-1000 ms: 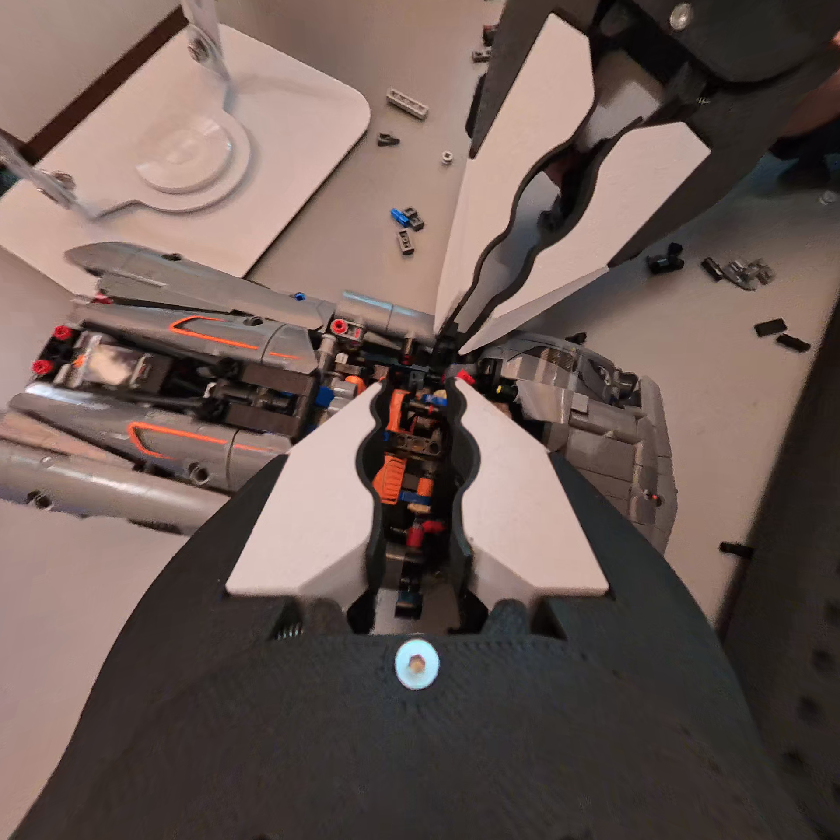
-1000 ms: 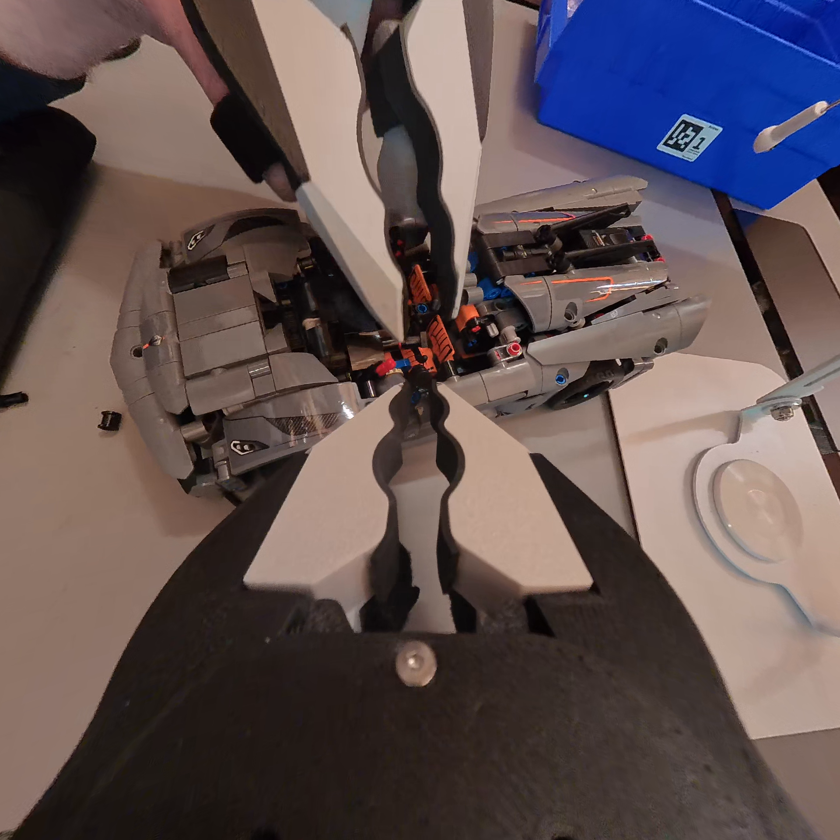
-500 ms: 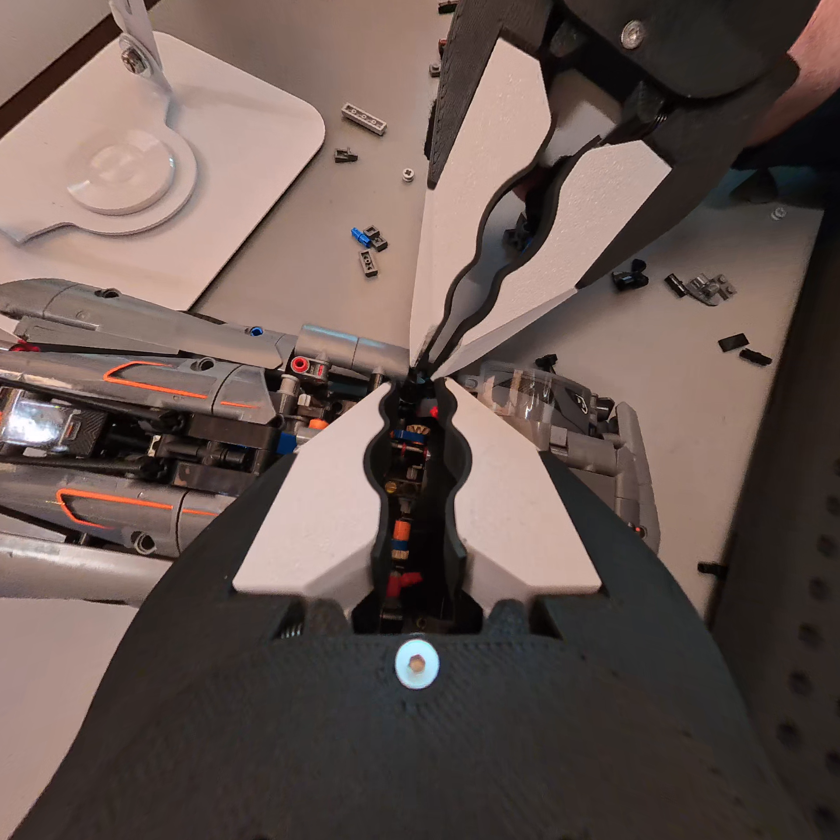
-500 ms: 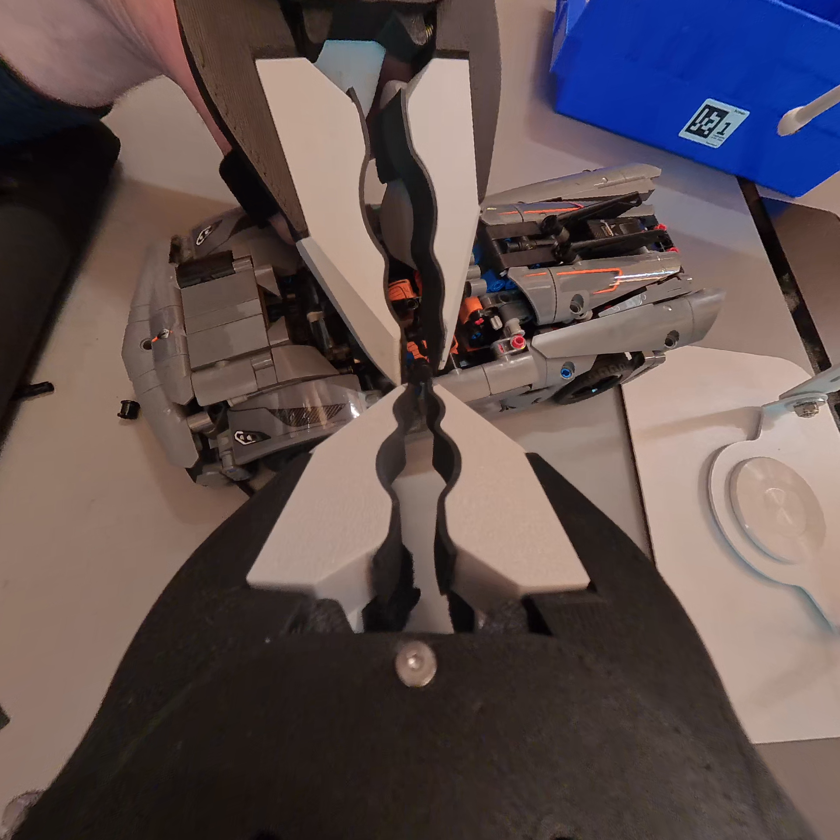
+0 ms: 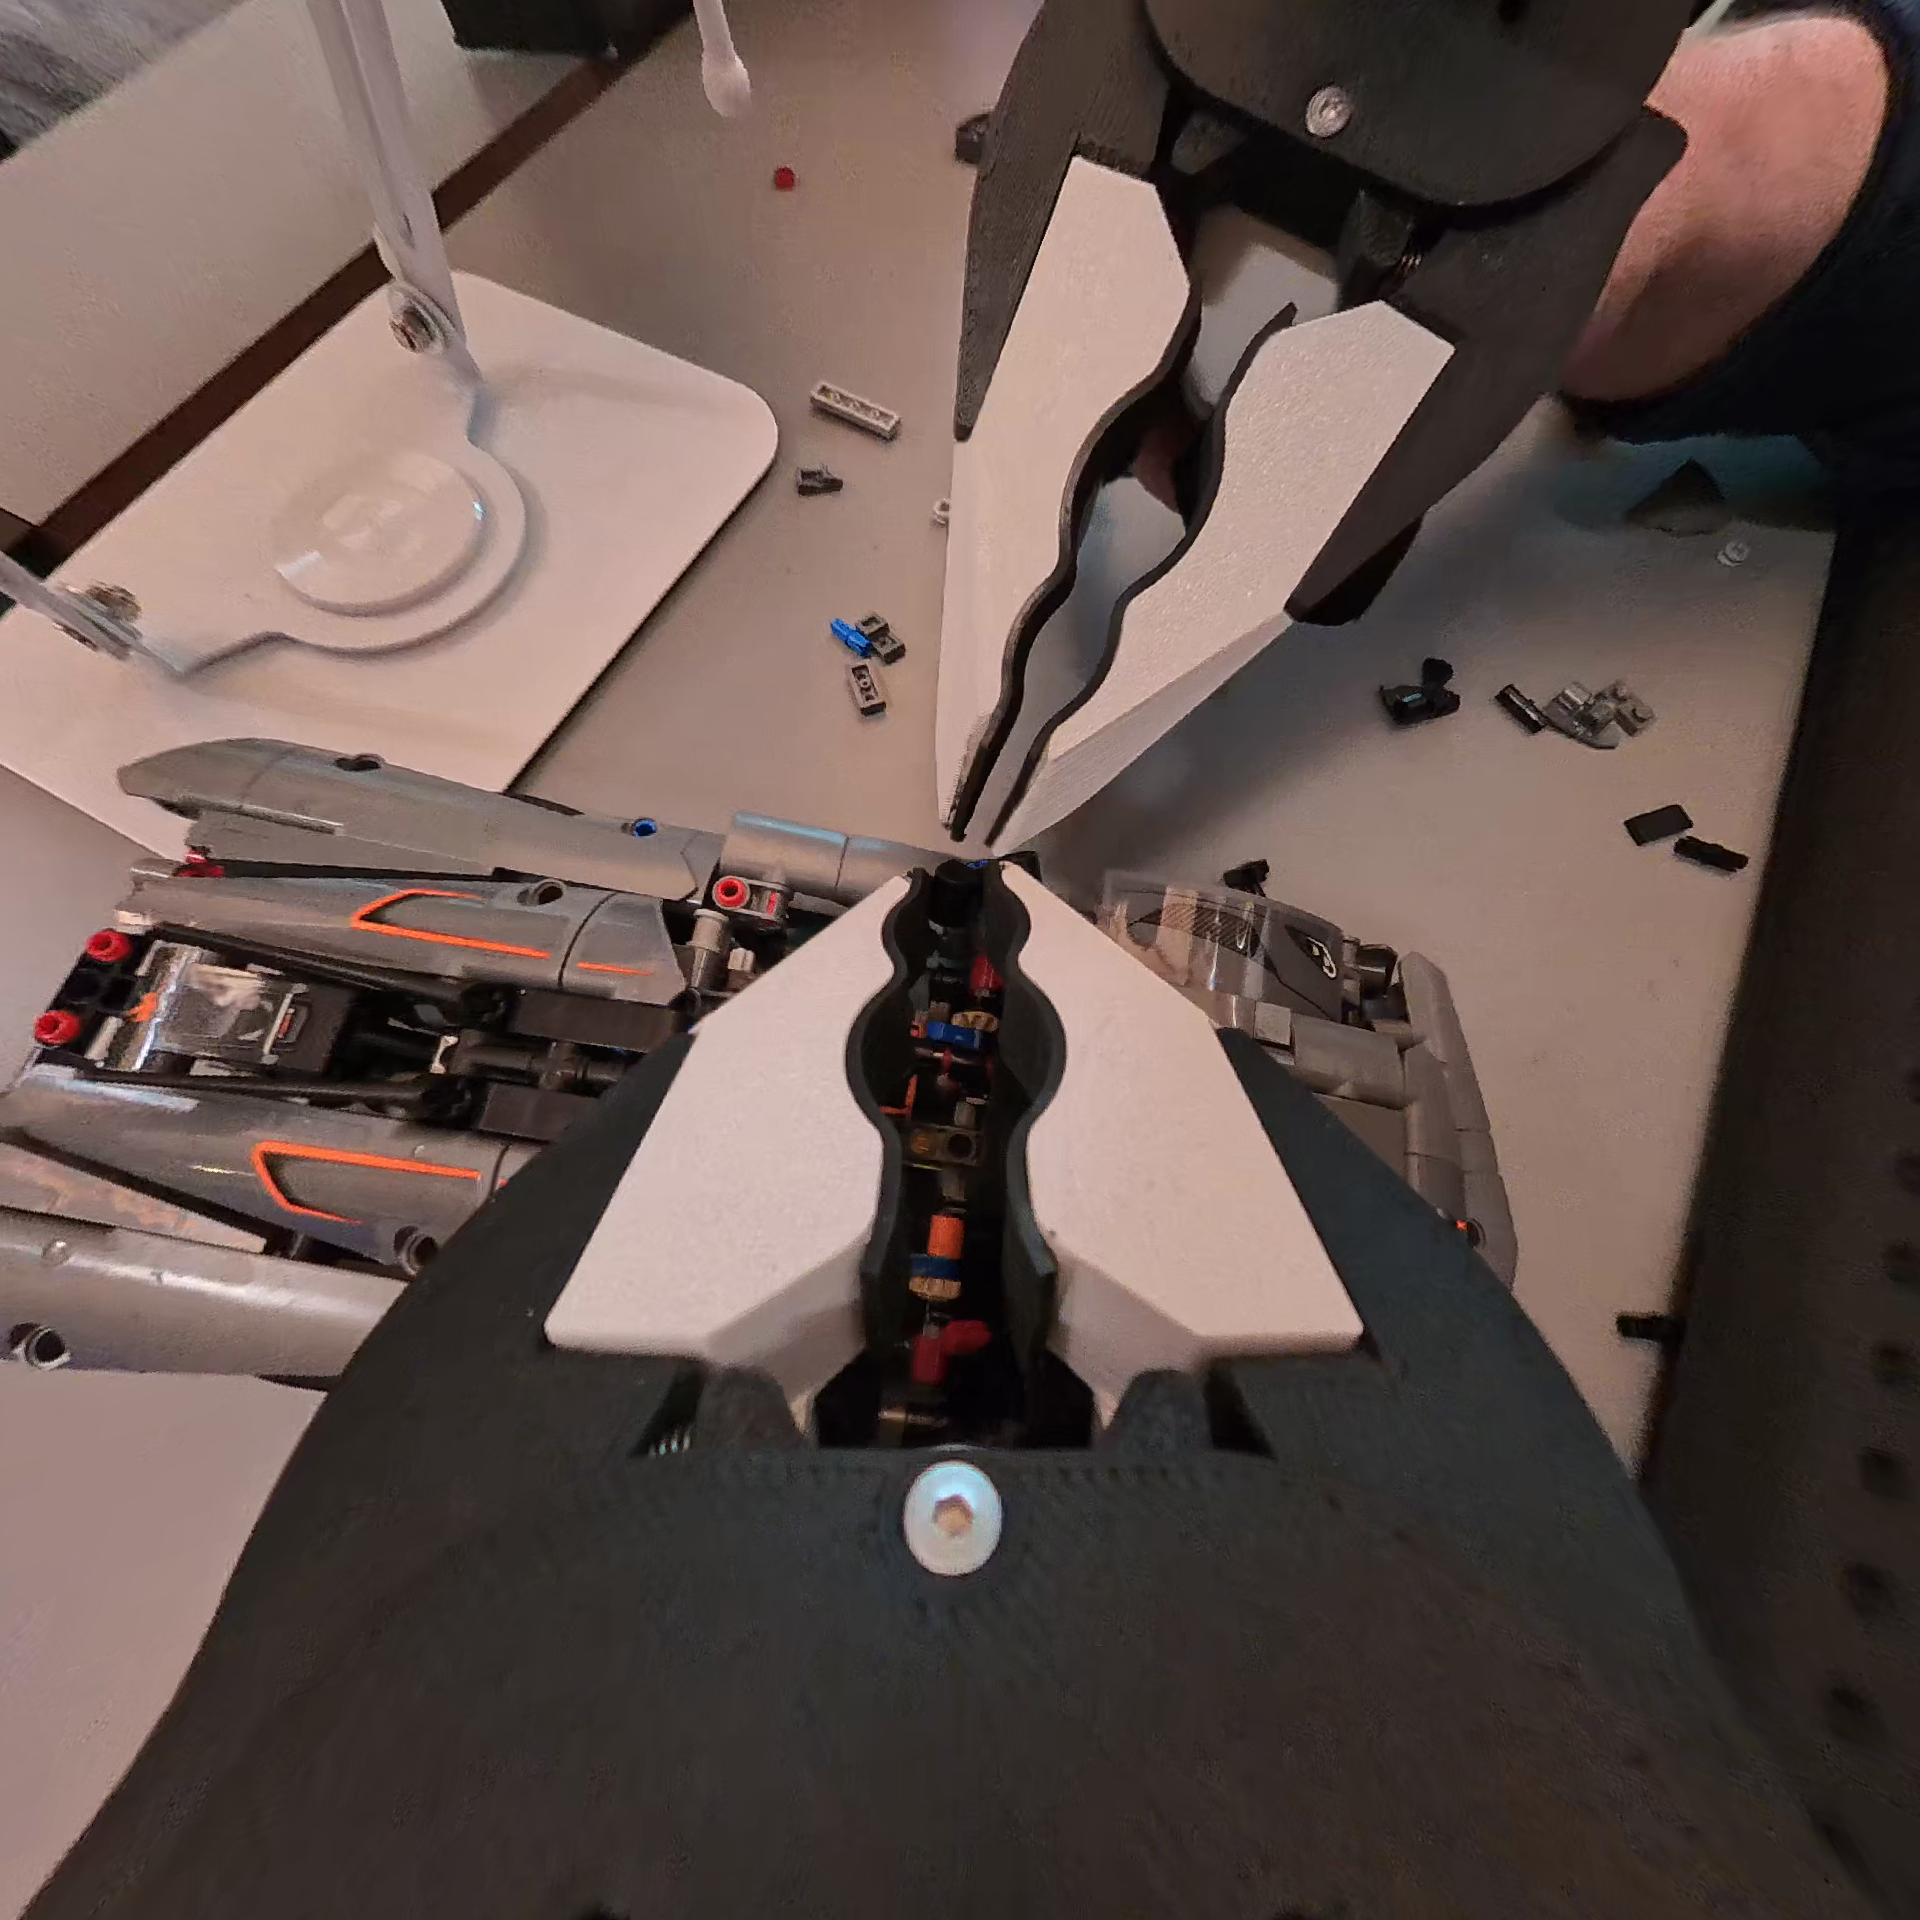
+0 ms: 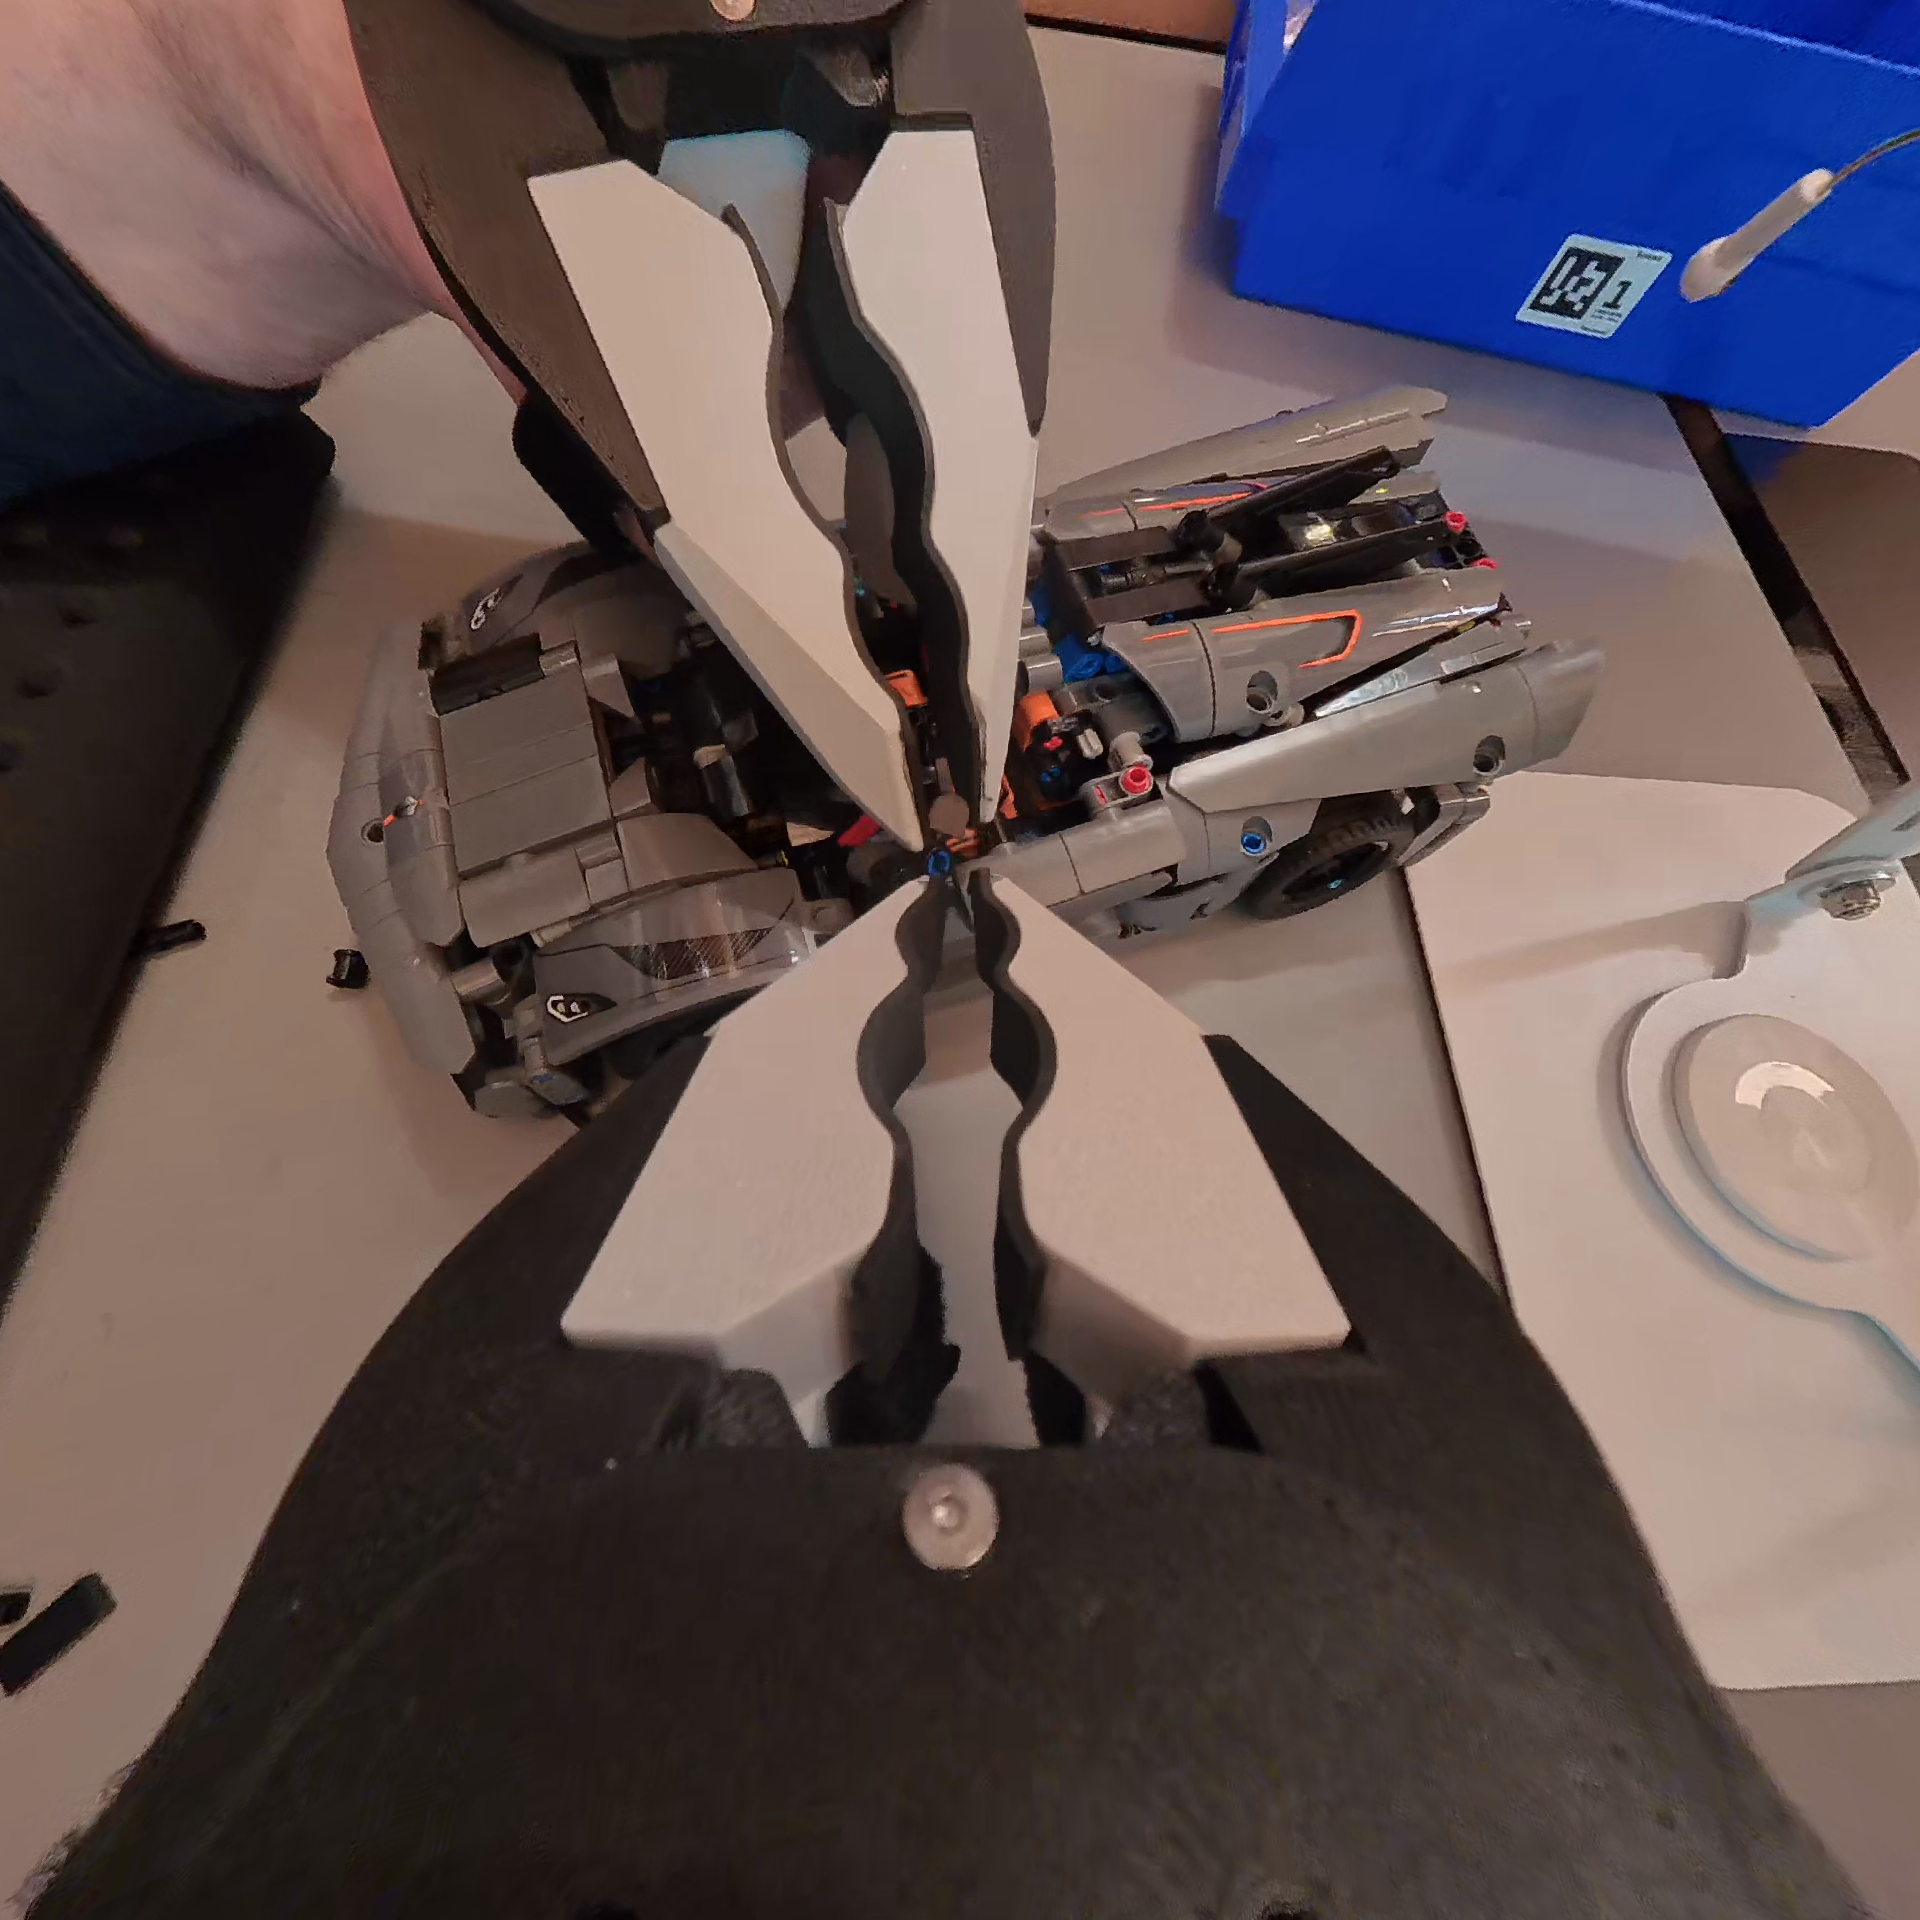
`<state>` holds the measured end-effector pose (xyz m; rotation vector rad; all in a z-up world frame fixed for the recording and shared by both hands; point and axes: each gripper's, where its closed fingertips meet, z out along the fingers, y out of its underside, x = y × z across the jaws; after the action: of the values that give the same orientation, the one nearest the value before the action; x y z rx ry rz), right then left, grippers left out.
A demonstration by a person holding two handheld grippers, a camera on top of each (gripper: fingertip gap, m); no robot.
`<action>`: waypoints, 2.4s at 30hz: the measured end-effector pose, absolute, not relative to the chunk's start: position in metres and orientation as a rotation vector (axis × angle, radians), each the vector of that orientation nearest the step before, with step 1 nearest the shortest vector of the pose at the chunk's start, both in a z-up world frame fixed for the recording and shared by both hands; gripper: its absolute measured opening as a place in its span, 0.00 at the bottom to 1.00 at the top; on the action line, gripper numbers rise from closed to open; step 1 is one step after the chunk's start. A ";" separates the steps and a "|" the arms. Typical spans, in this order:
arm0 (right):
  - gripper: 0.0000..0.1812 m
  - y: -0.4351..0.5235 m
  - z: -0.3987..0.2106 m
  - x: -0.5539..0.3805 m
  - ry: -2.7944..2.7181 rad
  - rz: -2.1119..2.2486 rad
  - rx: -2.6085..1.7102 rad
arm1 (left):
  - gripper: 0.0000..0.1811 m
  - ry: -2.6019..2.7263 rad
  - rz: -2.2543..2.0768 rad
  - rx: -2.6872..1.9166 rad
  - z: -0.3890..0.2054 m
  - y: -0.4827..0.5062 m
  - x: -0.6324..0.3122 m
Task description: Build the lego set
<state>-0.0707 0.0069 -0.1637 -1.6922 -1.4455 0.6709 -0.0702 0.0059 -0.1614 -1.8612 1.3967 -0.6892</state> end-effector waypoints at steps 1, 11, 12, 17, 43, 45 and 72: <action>0.02 0.007 -0.162 -0.070 -1.435 0.685 -1.694 | 0.04 1.391 -0.691 -1.853 -0.160 0.006 -0.070; 0.05 0.002 -0.149 -0.069 -1.334 0.958 -1.733 | 0.04 1.400 -0.703 -1.701 -0.139 0.002 -0.064; 0.05 0.002 -0.148 -0.068 -1.328 0.978 -1.735 | 0.04 1.397 -0.696 -1.689 -0.138 0.002 -0.064; 0.08 0.000 -0.143 -0.068 -1.305 1.054 -1.730 | 0.04 1.378 -0.694 -1.661 -0.132 0.004 -0.065; 0.11 -0.002 -0.136 -0.073 -1.242 1.141 -1.732 | 0.04 1.358 -0.637 -1.598 -0.124 0.009 -0.063; 0.11 -0.001 -0.133 -0.073 -1.233 1.151 -1.726 | 0.04 1.343 -0.635 -1.588 -0.120 0.010 -0.065; 0.10 0.009 -0.128 -0.069 -1.181 1.105 -1.707 | 0.04 1.112 -0.714 -1.500 -0.078 0.024 -0.092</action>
<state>-0.0686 0.0088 -0.1279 -1.7066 -1.1814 1.1051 -0.0924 0.0241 -0.0777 -1.4998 1.1121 -0.7141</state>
